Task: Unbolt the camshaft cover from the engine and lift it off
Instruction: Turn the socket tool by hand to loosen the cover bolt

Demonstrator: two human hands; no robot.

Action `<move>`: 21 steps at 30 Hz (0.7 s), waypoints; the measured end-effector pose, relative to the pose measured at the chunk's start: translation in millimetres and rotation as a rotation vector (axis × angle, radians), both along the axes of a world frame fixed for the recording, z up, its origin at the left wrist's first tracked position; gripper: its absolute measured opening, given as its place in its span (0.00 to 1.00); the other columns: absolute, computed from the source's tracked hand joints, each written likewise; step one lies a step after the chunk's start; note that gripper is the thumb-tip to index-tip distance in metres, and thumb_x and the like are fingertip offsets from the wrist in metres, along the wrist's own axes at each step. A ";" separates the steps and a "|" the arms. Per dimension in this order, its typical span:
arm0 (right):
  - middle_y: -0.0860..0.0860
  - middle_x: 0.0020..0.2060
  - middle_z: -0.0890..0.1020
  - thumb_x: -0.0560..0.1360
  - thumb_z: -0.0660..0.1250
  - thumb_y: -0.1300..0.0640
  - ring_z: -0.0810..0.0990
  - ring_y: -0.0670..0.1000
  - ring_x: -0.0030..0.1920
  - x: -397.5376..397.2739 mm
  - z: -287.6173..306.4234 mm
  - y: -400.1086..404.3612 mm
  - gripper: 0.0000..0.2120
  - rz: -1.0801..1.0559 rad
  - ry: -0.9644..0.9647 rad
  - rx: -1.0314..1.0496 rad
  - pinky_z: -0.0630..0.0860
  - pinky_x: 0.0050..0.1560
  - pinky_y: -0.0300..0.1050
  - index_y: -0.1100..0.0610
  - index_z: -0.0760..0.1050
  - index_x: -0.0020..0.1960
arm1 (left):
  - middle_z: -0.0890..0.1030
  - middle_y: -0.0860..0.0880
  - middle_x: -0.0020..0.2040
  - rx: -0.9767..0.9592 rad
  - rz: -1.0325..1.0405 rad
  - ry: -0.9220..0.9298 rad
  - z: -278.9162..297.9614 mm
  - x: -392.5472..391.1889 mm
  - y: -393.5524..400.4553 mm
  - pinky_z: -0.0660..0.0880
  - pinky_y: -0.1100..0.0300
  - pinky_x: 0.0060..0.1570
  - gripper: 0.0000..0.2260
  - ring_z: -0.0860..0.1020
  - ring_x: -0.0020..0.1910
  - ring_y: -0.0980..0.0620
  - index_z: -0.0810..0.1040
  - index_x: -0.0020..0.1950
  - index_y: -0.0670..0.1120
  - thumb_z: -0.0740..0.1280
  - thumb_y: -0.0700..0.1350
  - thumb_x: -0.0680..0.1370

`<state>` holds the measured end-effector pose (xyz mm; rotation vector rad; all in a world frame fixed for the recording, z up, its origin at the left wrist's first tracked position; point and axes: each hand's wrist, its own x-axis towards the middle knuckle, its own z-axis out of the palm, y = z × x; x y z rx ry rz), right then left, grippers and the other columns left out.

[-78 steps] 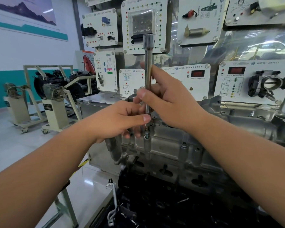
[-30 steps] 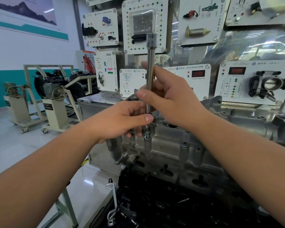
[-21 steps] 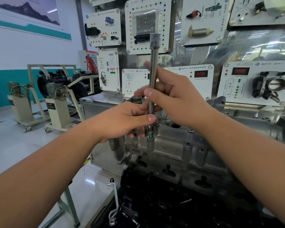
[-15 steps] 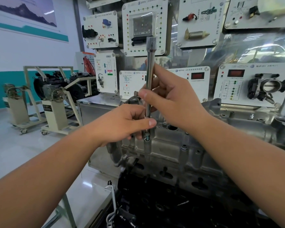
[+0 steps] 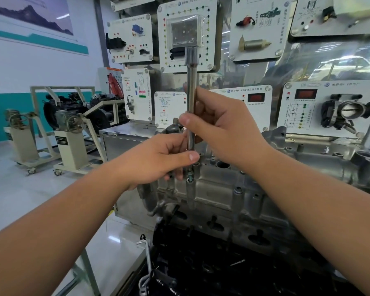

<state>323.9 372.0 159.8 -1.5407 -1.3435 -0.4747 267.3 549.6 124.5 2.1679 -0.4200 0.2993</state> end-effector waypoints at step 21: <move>0.44 0.48 0.86 0.79 0.64 0.54 0.86 0.48 0.47 -1.3 -0.8 -0.6 0.10 0.051 0.094 -0.071 0.83 0.53 0.52 0.40 0.77 0.56 | 0.81 0.50 0.40 -0.043 -0.016 0.067 3.0 -4.2 0.9 0.76 0.61 0.34 0.21 0.82 0.38 0.52 0.78 0.55 0.36 0.66 0.54 0.77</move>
